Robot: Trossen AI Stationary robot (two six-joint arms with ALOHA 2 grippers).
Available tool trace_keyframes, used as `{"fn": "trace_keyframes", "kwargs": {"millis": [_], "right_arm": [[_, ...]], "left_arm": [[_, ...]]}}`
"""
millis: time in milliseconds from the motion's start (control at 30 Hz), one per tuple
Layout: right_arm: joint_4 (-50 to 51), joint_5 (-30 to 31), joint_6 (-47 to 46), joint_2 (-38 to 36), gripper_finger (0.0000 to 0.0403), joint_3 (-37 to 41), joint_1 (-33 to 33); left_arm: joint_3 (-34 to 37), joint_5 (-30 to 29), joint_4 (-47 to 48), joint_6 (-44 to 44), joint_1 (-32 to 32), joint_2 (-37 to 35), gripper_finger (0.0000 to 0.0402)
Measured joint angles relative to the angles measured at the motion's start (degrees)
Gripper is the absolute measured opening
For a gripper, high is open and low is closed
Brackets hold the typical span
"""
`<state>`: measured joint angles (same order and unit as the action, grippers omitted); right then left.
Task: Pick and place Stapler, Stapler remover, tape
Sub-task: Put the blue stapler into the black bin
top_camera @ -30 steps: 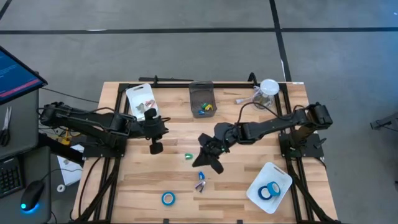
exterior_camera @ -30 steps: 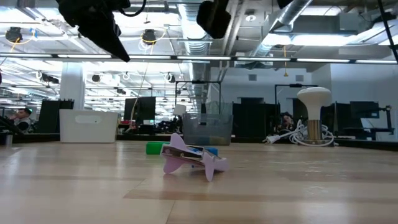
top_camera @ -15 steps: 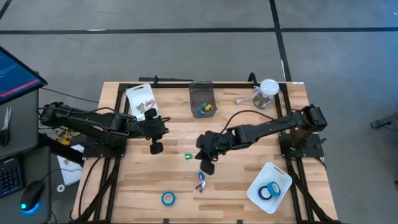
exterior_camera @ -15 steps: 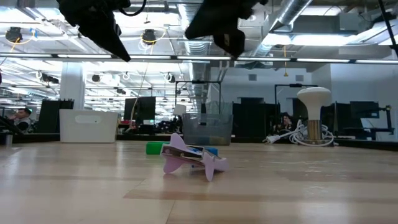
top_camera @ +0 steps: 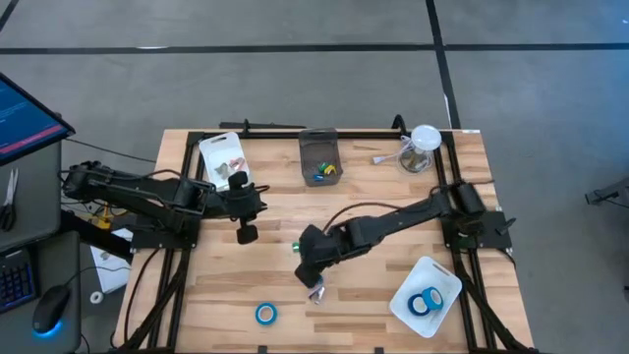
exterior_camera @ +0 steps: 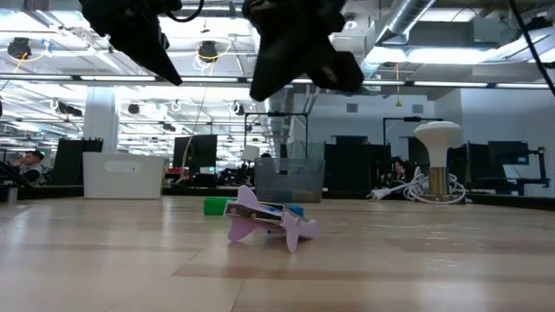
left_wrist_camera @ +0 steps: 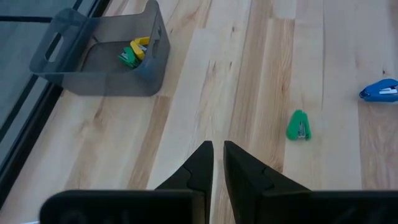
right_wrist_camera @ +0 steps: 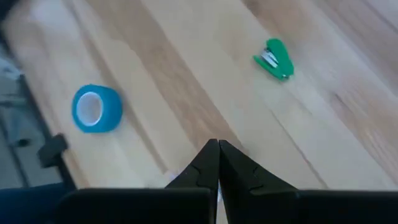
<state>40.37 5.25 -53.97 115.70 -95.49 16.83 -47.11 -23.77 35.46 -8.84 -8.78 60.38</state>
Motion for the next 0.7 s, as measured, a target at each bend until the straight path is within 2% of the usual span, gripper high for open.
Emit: {"fn": "trace_keyframes", "kwargs": {"millis": [167, 300, 500, 700], "right_arm": [[14.8, 1.9, -4.7, 6.2, 0.0, -13.0, 1.2], [20.5, 0.7, -9.2, 10.4, 0.0, -20.0, 2.0], [22.0, -5.3, -18.0, 13.3, 0.0, -21.8, 3.6], [22.3, -5.2, -23.6, 13.5, 0.0, -21.8, 6.5]], "left_arm": [[0.0, 0.0, 0.1, 0.0, 0.0, 0.0, 0.003], [0.0, 0.0, 0.2, 0.0, 0.0, 0.0, 0.003], [0.0, 0.0, 0.1, 0.0, 0.0, 0.0, 0.003], [0.0, 0.0, 0.0, 0.0, 0.0, 0.0, 0.003]]}}
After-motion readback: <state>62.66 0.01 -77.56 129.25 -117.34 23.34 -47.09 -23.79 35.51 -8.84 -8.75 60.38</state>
